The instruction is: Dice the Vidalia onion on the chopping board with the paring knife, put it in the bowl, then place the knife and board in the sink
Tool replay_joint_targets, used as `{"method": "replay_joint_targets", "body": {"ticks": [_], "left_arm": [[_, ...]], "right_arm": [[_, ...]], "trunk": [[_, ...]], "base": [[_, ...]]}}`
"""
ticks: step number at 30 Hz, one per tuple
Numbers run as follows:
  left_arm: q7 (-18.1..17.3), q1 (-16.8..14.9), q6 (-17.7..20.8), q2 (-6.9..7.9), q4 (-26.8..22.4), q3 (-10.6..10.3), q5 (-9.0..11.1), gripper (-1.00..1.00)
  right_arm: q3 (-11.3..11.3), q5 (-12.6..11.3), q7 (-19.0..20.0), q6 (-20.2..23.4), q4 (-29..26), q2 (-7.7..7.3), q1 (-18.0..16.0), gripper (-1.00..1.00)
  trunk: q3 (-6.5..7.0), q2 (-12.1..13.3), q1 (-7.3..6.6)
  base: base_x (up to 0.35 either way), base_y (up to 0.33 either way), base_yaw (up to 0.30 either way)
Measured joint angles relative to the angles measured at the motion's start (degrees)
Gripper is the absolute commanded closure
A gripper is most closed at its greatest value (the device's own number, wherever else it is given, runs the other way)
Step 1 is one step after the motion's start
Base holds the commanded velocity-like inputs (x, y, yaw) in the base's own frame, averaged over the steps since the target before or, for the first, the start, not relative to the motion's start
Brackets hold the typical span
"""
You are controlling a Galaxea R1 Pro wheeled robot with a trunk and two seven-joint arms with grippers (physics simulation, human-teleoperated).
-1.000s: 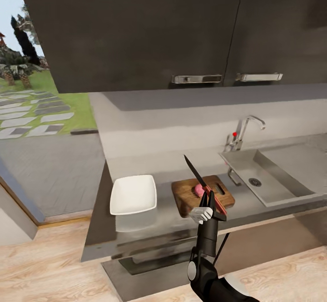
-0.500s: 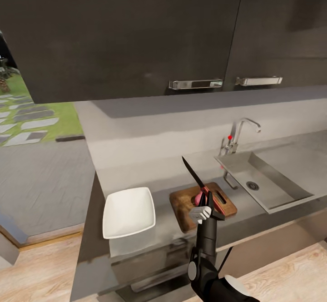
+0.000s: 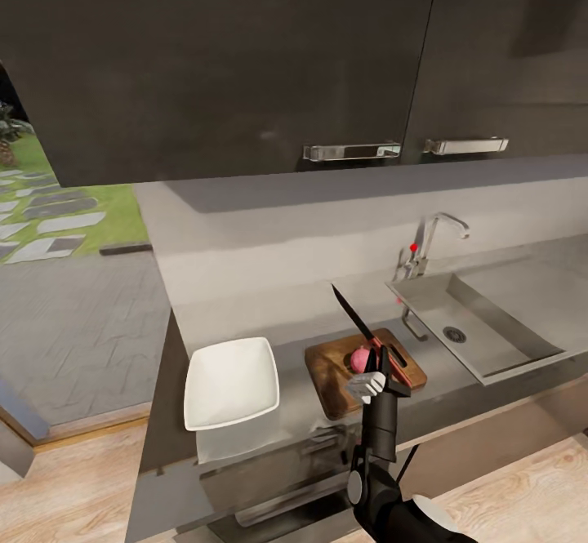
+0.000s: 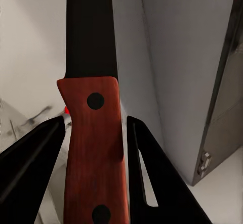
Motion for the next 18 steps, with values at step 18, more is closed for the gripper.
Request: {"method": "replay_joint_targets", "body": {"ticks": [18], "left_arm": [[0.0,0.0,0.0,0.00,0.0,0.0,0.0,-1.00]], "right_arm": [[-0.2,0.0,2.6,0.4,4.8,-2.05,0.0,1.00]], "trunk": [[0.00,0.0,0.00]], "base": [[0.000,0.000,0.000]]}}
